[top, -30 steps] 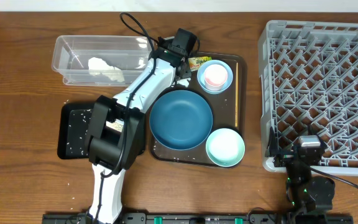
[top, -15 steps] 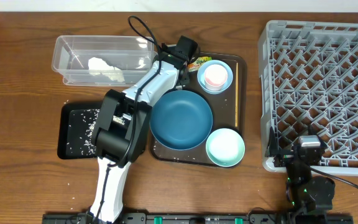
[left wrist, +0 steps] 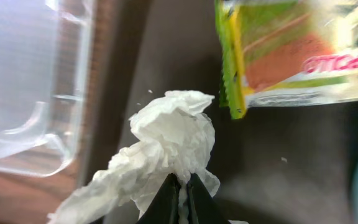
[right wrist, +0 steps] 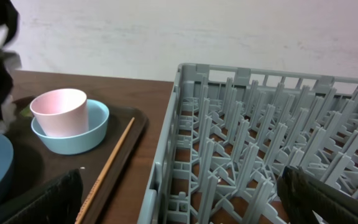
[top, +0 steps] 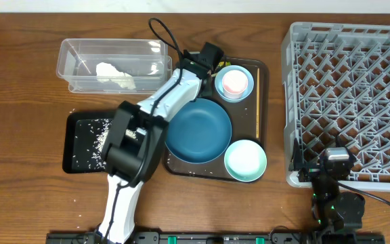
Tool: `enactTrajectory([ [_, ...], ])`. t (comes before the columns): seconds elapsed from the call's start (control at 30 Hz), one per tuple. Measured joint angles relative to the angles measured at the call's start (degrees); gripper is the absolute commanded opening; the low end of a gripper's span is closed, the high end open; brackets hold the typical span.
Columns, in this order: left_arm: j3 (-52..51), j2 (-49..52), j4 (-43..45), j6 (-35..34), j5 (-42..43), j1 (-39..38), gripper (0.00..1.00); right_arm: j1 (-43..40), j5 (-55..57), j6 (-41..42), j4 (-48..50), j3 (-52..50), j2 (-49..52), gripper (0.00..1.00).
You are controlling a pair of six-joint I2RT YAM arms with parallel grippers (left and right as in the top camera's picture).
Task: Sort waste into correct bins and load items into the dishwasher rack
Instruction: 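Grasp the remaining tissue piece near the snack wrapper with the left gripper, then drop the tissue piece into the clear bin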
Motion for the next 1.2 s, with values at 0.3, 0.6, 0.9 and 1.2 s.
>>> enactTrajectory([
  [0.3,0.0,-14.8,1.0,0.0,-7.0,0.2,0.06,0.0,0.0,0.0,0.0,0.0,0.0,0.99],
  [0.6,0.2,-15.9,2.7,-1.9,-13.6,7.8,0.09,0.0,0.0,0.0,0.0,0.0,0.0,0.99],
  [0.9,0.2,-15.7,2.1,-6.4,-9.5,19.0,0.7,0.0,0.0,0.0,0.0,0.0,0.0,0.99],
  [1.2,0.2,-15.7,2.1,2.7,13.4,17.1,0.7,0.0,0.0,0.0,0.0,0.0,0.0,0.99],
])
